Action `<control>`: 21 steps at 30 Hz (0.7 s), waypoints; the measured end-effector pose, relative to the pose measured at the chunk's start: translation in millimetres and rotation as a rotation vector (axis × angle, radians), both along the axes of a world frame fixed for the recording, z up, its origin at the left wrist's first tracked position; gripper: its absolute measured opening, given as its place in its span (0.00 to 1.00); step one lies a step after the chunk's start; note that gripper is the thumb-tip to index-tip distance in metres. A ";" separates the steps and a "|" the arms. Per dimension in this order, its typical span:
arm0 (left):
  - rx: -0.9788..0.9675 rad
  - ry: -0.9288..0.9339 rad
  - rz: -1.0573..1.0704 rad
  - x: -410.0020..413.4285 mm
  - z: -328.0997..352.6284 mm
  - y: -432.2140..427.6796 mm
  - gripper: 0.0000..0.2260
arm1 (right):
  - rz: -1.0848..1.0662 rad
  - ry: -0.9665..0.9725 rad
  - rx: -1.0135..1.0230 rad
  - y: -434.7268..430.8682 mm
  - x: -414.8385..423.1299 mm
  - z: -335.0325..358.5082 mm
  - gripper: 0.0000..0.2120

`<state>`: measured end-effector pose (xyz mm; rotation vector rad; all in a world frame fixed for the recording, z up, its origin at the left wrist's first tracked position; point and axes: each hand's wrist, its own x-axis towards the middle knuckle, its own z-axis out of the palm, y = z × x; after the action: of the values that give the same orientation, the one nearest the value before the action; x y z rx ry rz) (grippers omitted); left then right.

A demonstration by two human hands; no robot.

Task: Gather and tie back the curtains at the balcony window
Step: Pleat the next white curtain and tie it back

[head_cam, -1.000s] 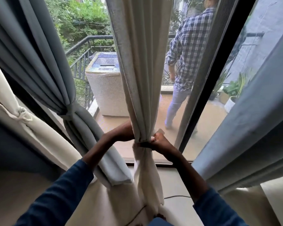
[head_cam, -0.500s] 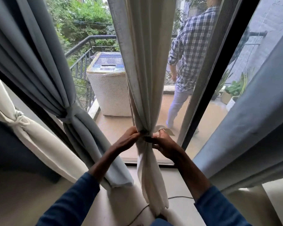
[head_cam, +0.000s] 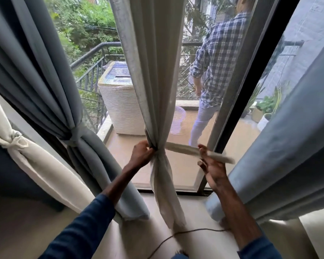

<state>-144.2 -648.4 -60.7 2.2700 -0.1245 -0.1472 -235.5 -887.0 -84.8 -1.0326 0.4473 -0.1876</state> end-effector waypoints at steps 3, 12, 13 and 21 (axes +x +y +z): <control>0.038 -0.058 0.182 2.1 -1.8 -2.5 0.12 | -0.007 0.022 -0.261 17.9 -25.6 -16.7 0.05; -0.146 0.057 0.107 -2.8 3.4 -25.8 0.16 | 0.478 -0.081 -0.299 87.7 -40.7 34.4 0.03; -0.135 0.052 0.094 -2.7 0.4 -25.8 0.17 | 0.448 -0.108 -0.250 87.0 -31.8 46.0 0.03; -0.259 0.114 0.047 -18.9 3.7 -32.9 0.13 | 0.341 -0.336 -1.219 71.4 26.5 74.0 0.10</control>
<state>-163.1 -681.3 -57.0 1.9998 -0.0273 -0.2225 -208.9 -815.7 -10.7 -2.1988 -0.2266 -0.3317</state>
